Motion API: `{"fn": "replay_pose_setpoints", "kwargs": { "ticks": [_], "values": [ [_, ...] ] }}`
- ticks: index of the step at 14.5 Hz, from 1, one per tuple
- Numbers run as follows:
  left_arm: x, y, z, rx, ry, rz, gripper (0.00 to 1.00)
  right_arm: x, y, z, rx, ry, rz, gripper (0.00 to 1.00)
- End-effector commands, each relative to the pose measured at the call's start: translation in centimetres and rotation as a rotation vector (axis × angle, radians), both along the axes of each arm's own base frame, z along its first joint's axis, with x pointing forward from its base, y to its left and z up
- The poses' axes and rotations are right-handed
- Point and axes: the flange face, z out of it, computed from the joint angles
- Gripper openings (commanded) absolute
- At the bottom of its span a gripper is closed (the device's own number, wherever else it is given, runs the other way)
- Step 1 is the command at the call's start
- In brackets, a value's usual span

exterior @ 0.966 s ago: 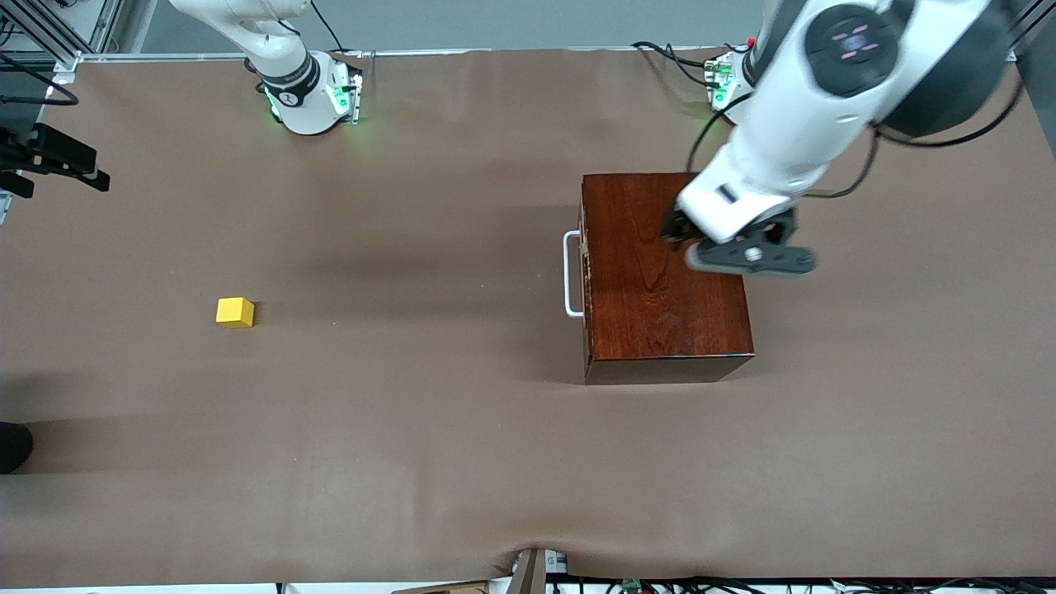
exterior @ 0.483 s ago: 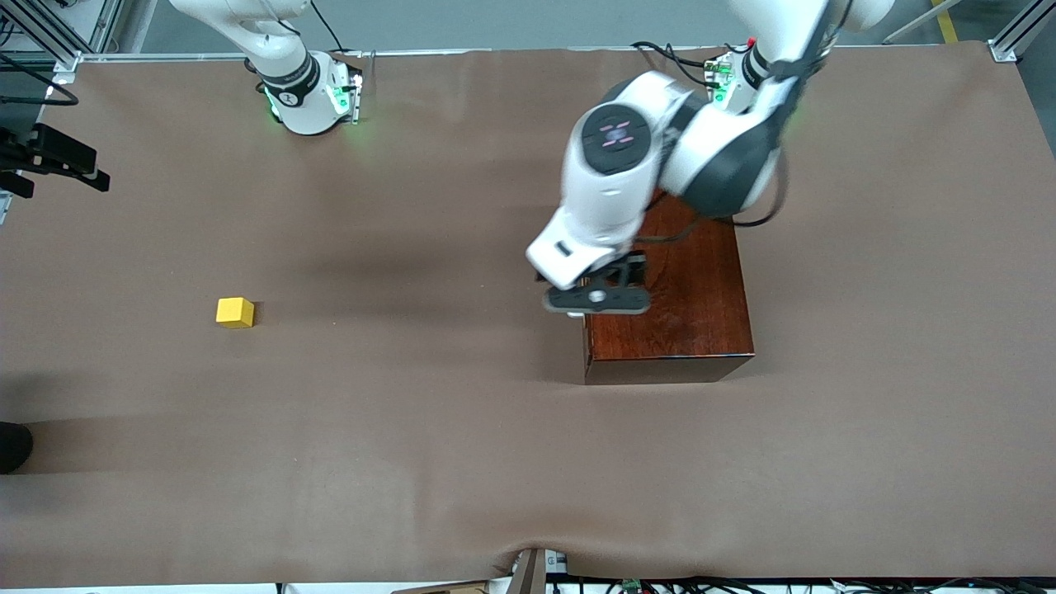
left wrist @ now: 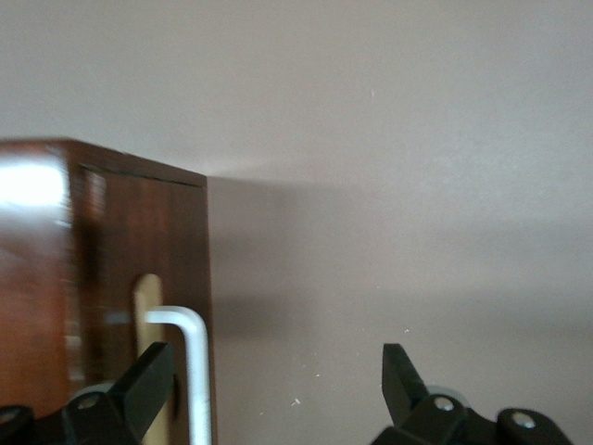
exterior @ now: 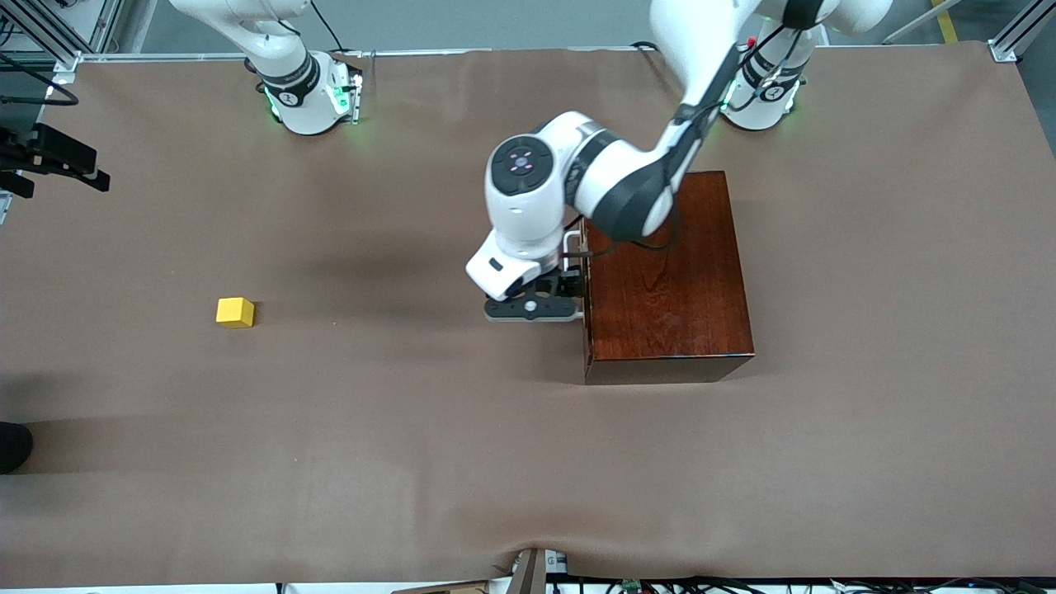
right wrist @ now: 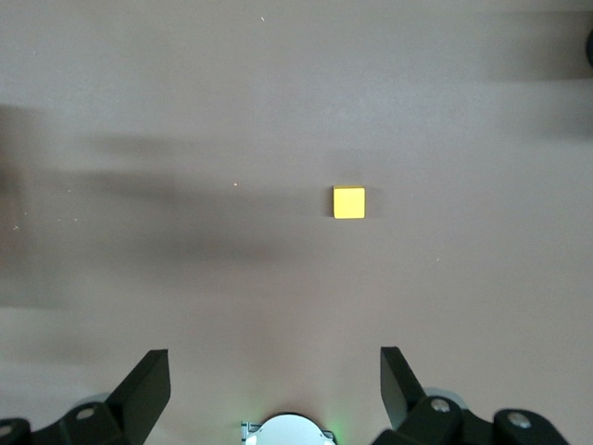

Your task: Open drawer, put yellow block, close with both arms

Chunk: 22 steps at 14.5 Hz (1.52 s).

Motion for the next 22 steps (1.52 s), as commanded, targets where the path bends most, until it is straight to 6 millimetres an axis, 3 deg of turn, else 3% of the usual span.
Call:
{"fn": "replay_pose_setpoints", "kwargs": {
  "ticks": [1, 4, 6, 12, 17, 22],
  "values": [
    [-1.3, -1.0, -1.5, 0.106, -0.007, -0.002, 1.00, -0.5, -0.1, 0.4, 0.017, -0.002, -0.008, 1.00],
    [-2.2, -1.3, -4.6, 0.175, 0.024, -0.006, 1.00, -0.5, -0.1, 0.4, 0.017, -0.002, -0.008, 1.00],
    [-2.6, -1.2, -5.5, 0.197, 0.039, 0.037, 1.00, -0.5, -0.2, 0.3, 0.017, 0.000, -0.011, 1.00],
    [-3.0, -1.0, -5.9, 0.219, 0.056, 0.108, 1.00, -0.5, -0.3, 0.3, 0.017, -0.002, -0.012, 1.00],
    [-3.0, -1.2, -7.5, 0.222, 0.062, 0.108, 1.00, -0.5, -0.4, 0.3, 0.017, 0.000, -0.014, 1.00],
    [-4.0, -3.7, -7.8, 0.114, 0.018, 0.187, 1.00, -0.5, -0.3, 0.4, 0.017, -0.003, -0.011, 1.00]
  ]
}}
